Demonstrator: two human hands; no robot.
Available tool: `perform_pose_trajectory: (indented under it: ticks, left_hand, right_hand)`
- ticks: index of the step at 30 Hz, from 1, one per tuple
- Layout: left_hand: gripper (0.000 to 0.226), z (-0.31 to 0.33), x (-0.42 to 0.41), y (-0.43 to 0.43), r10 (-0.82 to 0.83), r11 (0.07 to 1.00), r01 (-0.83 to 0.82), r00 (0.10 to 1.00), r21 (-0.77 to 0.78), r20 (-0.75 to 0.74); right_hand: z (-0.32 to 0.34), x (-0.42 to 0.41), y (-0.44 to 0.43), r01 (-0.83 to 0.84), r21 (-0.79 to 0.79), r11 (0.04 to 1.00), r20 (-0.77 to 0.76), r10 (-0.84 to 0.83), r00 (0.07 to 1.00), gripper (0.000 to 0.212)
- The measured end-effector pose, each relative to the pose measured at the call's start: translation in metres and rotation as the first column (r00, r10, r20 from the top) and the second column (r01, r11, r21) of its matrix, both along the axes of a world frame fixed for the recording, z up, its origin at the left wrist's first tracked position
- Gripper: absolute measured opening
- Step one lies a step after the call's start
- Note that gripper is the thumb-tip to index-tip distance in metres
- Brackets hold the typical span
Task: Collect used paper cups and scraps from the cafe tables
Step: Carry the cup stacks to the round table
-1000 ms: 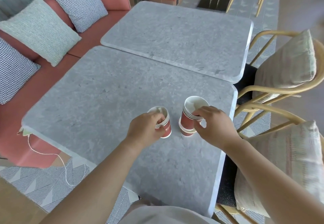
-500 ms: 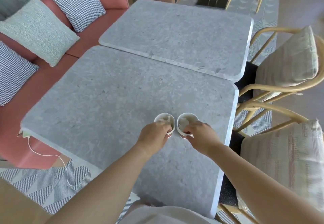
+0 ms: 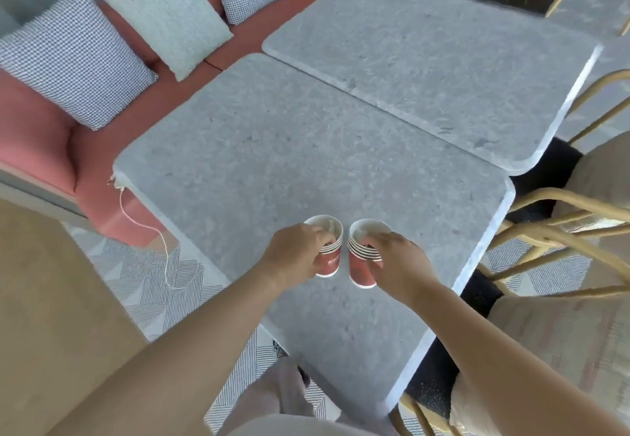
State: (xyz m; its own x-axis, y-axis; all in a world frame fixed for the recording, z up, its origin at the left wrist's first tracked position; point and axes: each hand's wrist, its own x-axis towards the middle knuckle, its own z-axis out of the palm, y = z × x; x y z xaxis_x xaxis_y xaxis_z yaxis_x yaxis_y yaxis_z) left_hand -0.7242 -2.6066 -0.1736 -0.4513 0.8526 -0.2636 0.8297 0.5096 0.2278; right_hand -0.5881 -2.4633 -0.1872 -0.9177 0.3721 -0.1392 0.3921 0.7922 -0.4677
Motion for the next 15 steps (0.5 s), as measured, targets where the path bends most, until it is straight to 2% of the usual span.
perform_pose_trajectory:
  ticks: [3, 8, 12, 15]
  left_hand:
    - [0.041, 0.006, 0.015, -0.022, 0.146, 0.989, -0.144, 0.989, 0.033, -0.038]
    - [0.030, 0.021, 0.051, -0.068, 0.361, 0.924, -0.354, 0.933, 0.147, -0.020]
    - [0.030, 0.030, 0.073, -0.114, 0.497, 0.863, -0.489, 0.867, 0.125, -0.044]
    - [0.034, 0.037, 0.095, -0.155, 0.601, 0.795, -0.590, 0.798, 0.140, -0.051]
  right_hand:
    - [0.004, -0.001, -0.007, -0.125, -0.001, 0.992, 0.007, 0.125, 0.992, 0.041]
    - [0.016, -0.008, -0.036, -0.336, -0.024, 0.942, -0.079, 0.333, 0.940, 0.041]
    - [0.021, -0.011, -0.073, -0.459, -0.029, 0.888, -0.136, 0.452, 0.882, 0.034]
    - [0.029, -0.008, -0.109, -0.579, -0.050, 0.814, -0.159, 0.566, 0.809, 0.035]
